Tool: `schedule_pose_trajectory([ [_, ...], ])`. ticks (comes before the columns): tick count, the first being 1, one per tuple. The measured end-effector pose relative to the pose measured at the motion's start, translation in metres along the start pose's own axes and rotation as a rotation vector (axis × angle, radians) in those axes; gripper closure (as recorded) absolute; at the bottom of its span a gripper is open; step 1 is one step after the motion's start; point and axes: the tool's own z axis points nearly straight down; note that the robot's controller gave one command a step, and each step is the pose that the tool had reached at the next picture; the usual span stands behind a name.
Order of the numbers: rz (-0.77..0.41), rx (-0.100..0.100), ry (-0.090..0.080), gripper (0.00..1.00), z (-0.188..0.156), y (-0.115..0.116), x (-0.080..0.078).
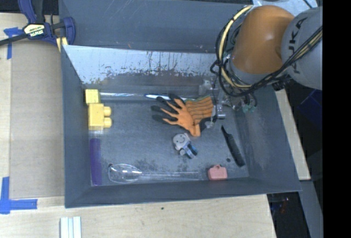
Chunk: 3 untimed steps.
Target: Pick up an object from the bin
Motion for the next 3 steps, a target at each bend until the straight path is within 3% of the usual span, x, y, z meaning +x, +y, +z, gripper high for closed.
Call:
schedule_pose_trajectory([
  [1,-0.001,0.001,-0.008,0.0,-0.004,0.0,-0.002],
  [2,-0.041,0.0,-0.001,0.0,0.077,0.02,-0.021],
  [3,-0.016,0.001,-0.004,0.0,0.074,0.02,-0.021],
])
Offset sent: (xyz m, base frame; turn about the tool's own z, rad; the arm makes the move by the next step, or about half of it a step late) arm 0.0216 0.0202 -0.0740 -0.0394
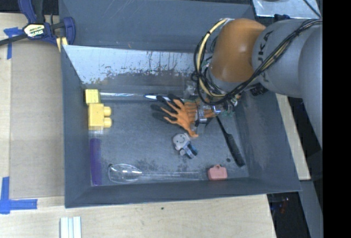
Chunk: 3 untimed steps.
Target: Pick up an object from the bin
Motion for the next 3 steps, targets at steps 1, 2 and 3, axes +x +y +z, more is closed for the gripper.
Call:
schedule_pose_trajectory([
  [1,-0.02,0.0,0.0,0.0,-0.0001,-0.0008,-0.0002],
  [2,-0.016,0.0,0.0,0.0,-0.0002,-0.0007,-0.0002],
  [3,-0.019,0.0,-0.008,1.0,-0.0029,-0.0009,-0.0027],
])
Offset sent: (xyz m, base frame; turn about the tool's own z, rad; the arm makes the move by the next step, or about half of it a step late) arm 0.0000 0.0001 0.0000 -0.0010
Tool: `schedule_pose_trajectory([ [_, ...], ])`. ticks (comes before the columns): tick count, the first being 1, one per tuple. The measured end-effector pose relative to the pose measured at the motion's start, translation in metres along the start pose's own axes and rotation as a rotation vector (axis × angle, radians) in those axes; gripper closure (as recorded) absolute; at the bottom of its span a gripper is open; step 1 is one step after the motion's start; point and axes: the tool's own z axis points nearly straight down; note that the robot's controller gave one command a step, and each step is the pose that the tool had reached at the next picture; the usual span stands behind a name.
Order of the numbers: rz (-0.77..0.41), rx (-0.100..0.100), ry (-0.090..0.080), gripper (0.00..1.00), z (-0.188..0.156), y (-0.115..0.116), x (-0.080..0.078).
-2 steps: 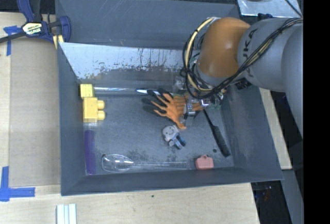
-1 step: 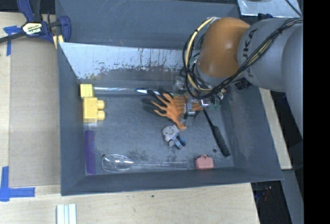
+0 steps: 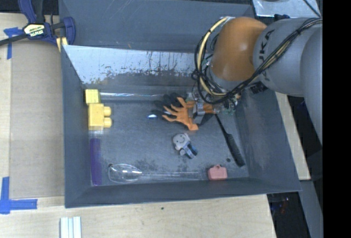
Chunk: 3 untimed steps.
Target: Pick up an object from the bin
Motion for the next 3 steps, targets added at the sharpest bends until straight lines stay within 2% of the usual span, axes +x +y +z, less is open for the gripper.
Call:
schedule_pose_trajectory([
  [1,0.0,0.0,0.0,1.0,0.0,0.0,0.0],
  [2,0.0,-0.001,0.011,1.0,-0.027,0.0,0.003],
  [3,0.0,0.0,0.002,1.0,-0.082,0.0,0.0],
])
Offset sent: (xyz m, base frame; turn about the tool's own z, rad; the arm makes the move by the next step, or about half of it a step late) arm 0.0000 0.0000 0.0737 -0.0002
